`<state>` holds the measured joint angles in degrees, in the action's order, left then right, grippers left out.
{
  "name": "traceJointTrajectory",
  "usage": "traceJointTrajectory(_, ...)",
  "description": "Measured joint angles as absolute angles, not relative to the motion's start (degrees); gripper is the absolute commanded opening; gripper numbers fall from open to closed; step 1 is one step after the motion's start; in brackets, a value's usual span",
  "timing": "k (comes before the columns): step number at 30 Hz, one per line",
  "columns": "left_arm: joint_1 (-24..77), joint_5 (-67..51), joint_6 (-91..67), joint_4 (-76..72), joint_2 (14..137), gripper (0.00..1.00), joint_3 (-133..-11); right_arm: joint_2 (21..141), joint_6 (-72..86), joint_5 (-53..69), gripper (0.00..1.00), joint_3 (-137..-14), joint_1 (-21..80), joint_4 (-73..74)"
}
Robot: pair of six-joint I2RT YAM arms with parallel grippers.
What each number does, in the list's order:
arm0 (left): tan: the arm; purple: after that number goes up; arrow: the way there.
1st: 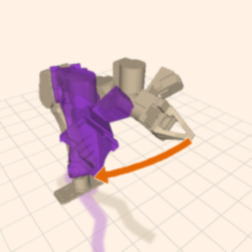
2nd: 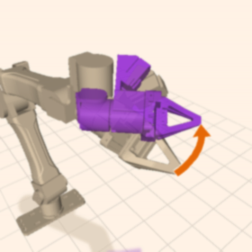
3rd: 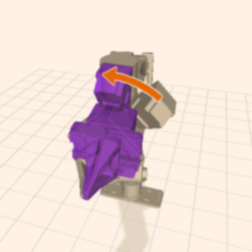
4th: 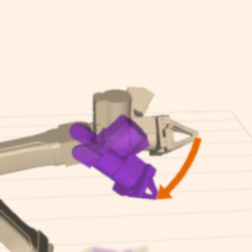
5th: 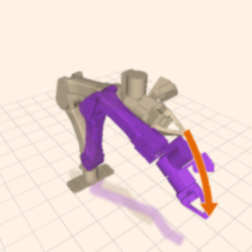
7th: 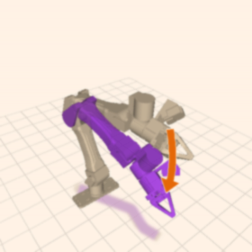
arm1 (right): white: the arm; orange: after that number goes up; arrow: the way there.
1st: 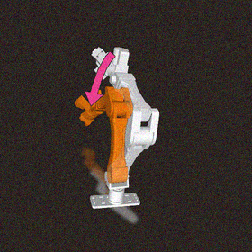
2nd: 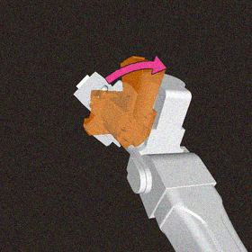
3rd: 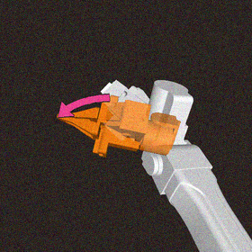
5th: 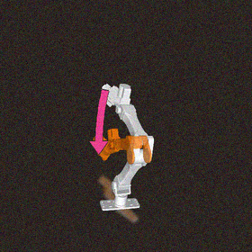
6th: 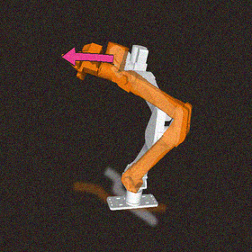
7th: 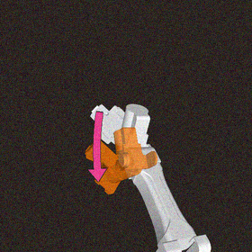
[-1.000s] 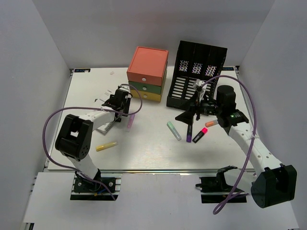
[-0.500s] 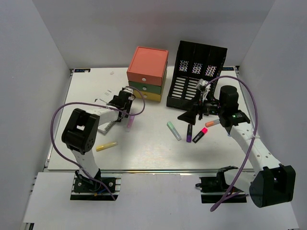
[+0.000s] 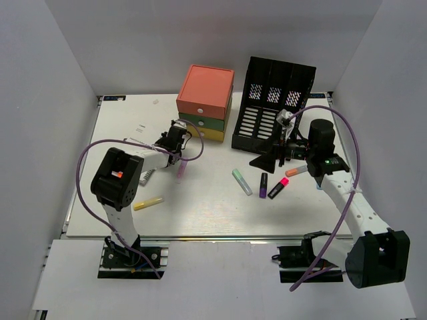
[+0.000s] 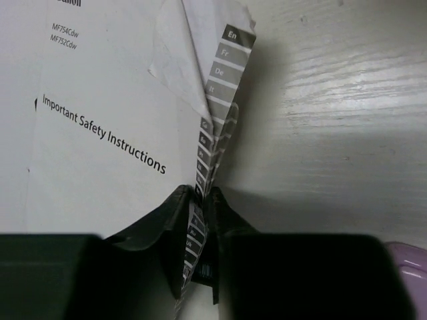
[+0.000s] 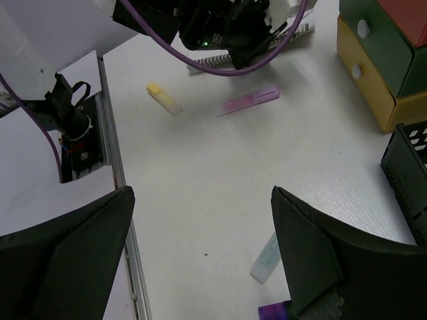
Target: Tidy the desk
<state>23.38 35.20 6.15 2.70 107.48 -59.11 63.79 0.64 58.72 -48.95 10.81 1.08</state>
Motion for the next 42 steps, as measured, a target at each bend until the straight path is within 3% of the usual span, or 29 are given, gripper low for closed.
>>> traceJointTrajectory(7, 23.6, 36.4, 6.8, 2.1, 106.1, 0.09, -58.2, 63.7, 1.4, 59.7, 0.88, -48.9, 10.0, 0.4)
traceJointTrajectory(9, 23.6, 36.5, 7.0, 2.1, 105.1, 0.08, -57.8, 63.6, 1.5, 60.1, 0.88, -48.9, 9.8, 0.0)
traceJointTrajectory(11, 23.6, 36.6, 7.1, 2.2, 104.0, 0.16, -57.7, 63.5, 1.6, 60.3, 0.88, -48.8, 9.7, -0.2)
traceJointTrajectory(12, 23.6, 36.7, 7.2, 2.1, 103.4, 0.24, -57.7, 63.4, 1.7, 60.5, 0.88, -48.8, 9.7, -0.2)
traceJointTrajectory(13, 23.6, 36.7, 7.3, 2.1, 103.0, 0.38, -57.7, 63.3, 1.8, 60.6, 0.88, -48.8, 9.7, -0.2)
traceJointTrajectory(20, 23.6, 36.3, 7.7, 2.2, 102.7, 0.63, -56.7, 63.2, 2.5, 61.1, 0.88, -48.8, 9.1, -0.3)
traceJointTrajectory(29, 23.6, 35.9, 8.0, 2.5, 104.8, 0.62, -56.1, 63.0, 2.7, 61.7, 0.88, -48.8, 8.9, -0.6)
traceJointTrajectory(39, 24.3, 43.8, 10.2, 0.3, 110.0, 0.53, -58.0, 63.0, 3.0, 62.1, 0.87, -48.8, 8.6, -1.4)
traceJointTrajectory(42, 24.5, 45.9, 10.5, -0.1, 111.4, 0.44, -58.8, 63.0, 3.1, 62.3, 0.88, -48.8, 8.6, -1.5)
